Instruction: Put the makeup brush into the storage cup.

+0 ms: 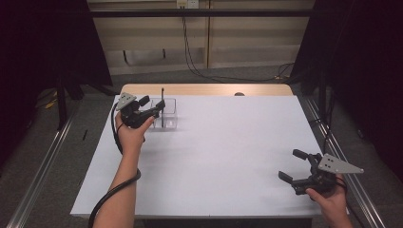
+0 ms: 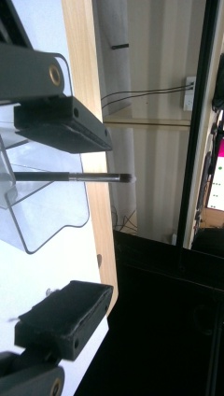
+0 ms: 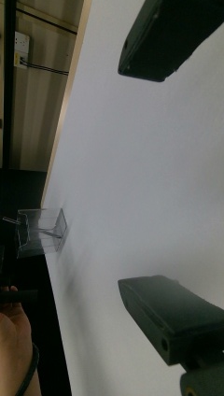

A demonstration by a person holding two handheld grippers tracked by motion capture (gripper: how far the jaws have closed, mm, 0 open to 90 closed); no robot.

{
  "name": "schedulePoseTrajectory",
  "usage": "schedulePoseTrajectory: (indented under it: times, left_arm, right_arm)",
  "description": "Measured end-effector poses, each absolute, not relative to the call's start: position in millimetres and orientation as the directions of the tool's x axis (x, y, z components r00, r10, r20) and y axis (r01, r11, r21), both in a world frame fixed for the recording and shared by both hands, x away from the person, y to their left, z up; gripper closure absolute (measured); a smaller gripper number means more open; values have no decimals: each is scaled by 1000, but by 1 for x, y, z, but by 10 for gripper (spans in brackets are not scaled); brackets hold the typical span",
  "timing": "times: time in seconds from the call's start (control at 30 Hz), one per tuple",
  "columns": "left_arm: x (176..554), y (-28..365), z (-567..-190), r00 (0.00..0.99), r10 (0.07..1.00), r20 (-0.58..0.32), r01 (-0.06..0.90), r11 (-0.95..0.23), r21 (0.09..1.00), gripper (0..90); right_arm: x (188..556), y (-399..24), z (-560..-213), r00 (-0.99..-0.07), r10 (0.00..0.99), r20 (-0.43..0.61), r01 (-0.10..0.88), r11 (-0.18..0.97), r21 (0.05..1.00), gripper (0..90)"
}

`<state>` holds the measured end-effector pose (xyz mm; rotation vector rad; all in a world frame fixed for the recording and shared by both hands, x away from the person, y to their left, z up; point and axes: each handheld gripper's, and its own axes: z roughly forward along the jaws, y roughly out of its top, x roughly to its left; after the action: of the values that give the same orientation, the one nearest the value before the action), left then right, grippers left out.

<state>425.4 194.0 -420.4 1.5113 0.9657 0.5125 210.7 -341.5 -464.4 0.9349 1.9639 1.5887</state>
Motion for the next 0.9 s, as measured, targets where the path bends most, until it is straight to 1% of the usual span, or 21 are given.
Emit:
schedulePoseTrajectory:
  times: [0.17, 0.27, 0.43, 0.87, 0.9]
  left_arm:
    - [422, 194, -419, 568, 801, -189, 266, 38, 963, 201]
    - [420, 194, -418, 579, 792, -193, 256, 48, 965, 167]
    - [416, 195, -417, 588, 789, -179, 250, 33, 968, 150]
    - [410, 199, -421, 607, 771, -192, 244, 49, 969, 69]
    - [409, 200, -422, 612, 771, -176, 241, 30, 970, 63]
  right_arm:
    - [211, -341, -465, -673, 736, 74, 225, 109, 968, 1]
    - [211, -341, -465, -673, 736, 76, 229, 110, 967, 1]
    - [211, -340, -465, -673, 736, 77, 231, 110, 967, 1]
    - [211, -341, -465, -674, 735, 75, 228, 110, 967, 1]
    - [211, -341, -464, -674, 735, 74, 227, 110, 968, 1]
